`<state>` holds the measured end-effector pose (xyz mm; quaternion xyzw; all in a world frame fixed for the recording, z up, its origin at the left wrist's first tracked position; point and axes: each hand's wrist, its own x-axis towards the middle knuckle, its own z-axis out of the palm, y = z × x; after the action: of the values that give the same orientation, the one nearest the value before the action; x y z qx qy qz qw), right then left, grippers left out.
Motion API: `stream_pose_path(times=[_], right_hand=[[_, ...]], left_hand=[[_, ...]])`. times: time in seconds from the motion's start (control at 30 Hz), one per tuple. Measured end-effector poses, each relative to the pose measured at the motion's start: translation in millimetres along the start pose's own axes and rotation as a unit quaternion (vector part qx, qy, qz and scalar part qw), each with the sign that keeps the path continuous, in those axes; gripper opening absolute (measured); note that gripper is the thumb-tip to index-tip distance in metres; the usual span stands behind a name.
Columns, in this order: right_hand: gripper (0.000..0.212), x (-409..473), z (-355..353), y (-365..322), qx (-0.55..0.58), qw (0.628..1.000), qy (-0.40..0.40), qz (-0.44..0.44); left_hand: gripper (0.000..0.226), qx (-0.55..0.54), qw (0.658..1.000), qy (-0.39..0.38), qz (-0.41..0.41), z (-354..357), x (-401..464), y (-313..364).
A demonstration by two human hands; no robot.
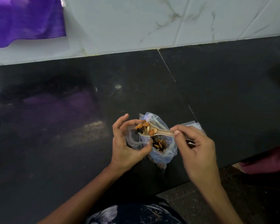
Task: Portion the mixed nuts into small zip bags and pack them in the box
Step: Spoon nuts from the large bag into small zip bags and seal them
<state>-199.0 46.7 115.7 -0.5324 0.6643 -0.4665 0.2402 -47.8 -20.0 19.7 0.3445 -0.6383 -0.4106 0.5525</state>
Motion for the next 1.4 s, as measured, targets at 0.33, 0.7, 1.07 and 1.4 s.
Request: stream_pose_path(times=[0.33, 0.7, 1.07, 1.4], right_hand=[[0.023, -10.0, 8.6, -7.2, -0.188, 0.951, -0.06, -0.239], [0.017, -4.8, -20.6, -21.5, -0.077, 0.99, 0.003, -0.12], [0.017, 28.9, -4.9, 60.8, -0.249, 0.958, -0.084, -0.112], [0.022, 30.1, -21.0, 44.6, -0.315, 0.928, -0.172, -0.103]], left_hand=[[0.094, -0.004, 1.0, 0.015, -0.011, 1.3, -0.1, 4.5], [0.088, 0.027, 0.999, 0.027, 0.035, 0.6, 1.3, 7.1], [0.086, 0.028, 0.999, 0.023, 0.017, 9.4, -16.0, -3.7], [0.086, 0.042, 0.999, 0.021, 0.021, 13.2, -29.5, -14.6]])
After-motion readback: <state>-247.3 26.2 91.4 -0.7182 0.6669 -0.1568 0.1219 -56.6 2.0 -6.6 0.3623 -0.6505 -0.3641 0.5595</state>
